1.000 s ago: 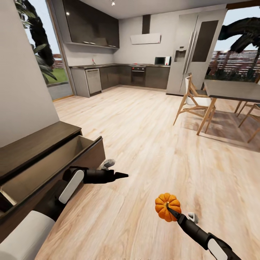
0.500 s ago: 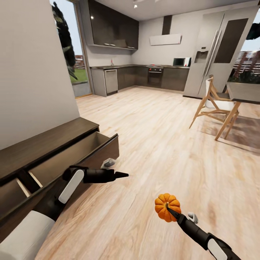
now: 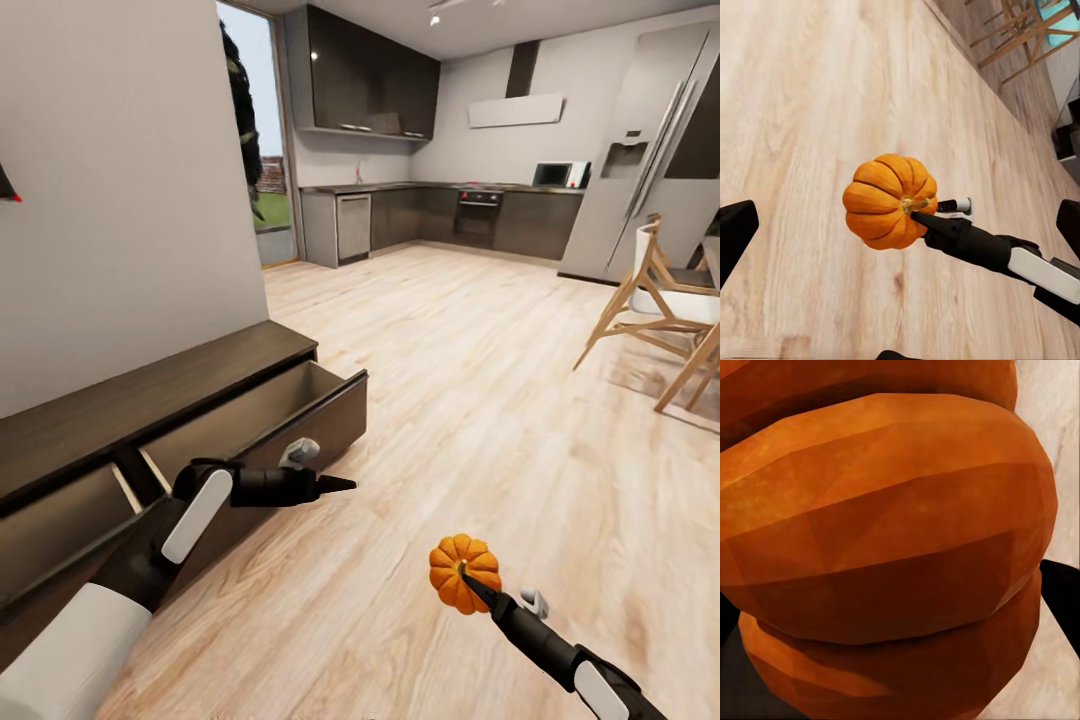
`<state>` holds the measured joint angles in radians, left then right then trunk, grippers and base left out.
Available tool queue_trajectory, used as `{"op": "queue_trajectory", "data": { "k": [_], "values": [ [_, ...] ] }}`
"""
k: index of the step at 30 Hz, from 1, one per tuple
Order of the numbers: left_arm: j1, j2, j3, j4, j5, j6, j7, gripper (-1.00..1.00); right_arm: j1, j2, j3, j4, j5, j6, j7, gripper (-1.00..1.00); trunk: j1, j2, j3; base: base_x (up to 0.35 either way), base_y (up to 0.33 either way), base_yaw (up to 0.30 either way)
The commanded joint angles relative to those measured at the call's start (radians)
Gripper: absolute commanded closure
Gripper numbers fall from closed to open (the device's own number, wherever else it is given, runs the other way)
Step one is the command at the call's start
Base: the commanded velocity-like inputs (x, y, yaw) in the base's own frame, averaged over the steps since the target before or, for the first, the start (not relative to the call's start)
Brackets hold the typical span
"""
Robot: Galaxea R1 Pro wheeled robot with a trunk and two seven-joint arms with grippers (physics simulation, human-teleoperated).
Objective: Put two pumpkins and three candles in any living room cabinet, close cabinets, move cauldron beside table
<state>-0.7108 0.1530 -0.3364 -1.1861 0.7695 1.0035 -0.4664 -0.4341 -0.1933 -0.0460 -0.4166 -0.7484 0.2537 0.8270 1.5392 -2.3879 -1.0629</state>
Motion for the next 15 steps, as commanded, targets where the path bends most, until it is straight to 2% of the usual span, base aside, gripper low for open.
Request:
{"op": "queue_trajectory", "data": {
  "k": [1,15],
  "values": [
    [-0.001,0.000,-0.001,0.000,-0.005,0.001,-0.006,-1.00,0.000,0.000,-0.003,-0.001,-0.010,0.010,0.003,1.00,0.000,0.000,0.000,-0.117,0.000,0.277],
    [-0.001,0.000,-0.001,0.000,-0.004,0.001,-0.008,-1.00,-0.001,0.003,-0.003,-0.001,-0.009,0.009,0.003,1.00,0.000,0.000,0.006,-0.118,0.000,0.277]
  ]
}}
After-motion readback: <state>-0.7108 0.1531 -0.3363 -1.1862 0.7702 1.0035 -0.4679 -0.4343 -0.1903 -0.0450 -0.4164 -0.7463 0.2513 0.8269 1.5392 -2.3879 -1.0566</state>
